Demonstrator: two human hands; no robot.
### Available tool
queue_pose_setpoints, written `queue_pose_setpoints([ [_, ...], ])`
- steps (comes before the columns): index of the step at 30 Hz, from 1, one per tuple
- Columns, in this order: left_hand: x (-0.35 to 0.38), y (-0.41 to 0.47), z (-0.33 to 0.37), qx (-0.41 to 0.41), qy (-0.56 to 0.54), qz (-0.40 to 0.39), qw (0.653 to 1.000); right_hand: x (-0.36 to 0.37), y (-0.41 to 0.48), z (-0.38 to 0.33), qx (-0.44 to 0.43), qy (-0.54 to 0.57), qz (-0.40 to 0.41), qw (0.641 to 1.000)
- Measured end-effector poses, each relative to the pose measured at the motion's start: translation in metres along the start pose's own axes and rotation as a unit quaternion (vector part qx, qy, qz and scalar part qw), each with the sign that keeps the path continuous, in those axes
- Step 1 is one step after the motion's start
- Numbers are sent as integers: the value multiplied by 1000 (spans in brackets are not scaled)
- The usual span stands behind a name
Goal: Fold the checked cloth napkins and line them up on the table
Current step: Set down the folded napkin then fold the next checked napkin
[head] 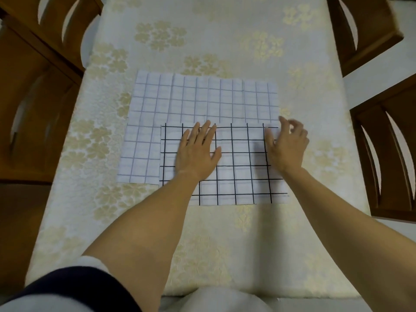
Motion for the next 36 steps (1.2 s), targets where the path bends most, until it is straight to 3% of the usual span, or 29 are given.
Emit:
queue_pose_setpoints([
  [2, 0, 1, 0, 0, 10, 4, 1000, 5, 22, -32, -77, 8, -33, 996],
  [6, 0, 1, 1, 1, 17, 3, 1000, 33, 51, -79, -173, -45, -187, 966],
  [12, 1, 3, -1, 0, 11, 12, 1000, 35, 83, -63, -143, -171, -339, 914],
  [15, 1, 3, -1, 2, 8, 15, 1000, 20, 87, -37, -104, -97, -393, 908],
  [19, 2, 3, -1, 4, 4, 19, 1000, -8, 76, -8, -26, 103, -290, 951],
  [21, 2, 4, -1, 6, 1, 19, 1000, -15, 53, 4, 33, 228, -253, 940],
  [23, 2, 4, -2, 5, 0, 19, 1000, -17, 22, 13, 89, 297, -271, 911],
  [28, 1, 3, -1, 3, 4, 19, 1000, -19, -27, 15, 109, 282, -288, 908],
  [32, -1, 2, -1, 4, 11, 18, 1000, -28, -38, 6, 93, 193, -163, 963],
  [36, 0, 1, -1, 5, 12, 21, 1000, -38, -47, -11, 79, 169, -87, 979],
])
Point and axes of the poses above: each hand's wrist, its own y-axis towards the middle knuckle, its own x-axis out of the palm, z = x × y, the point moved 6 cm from there along y, towards the middle knuckle, and after that the axes turned 10 degrees about -x, right-handed, at the moved point
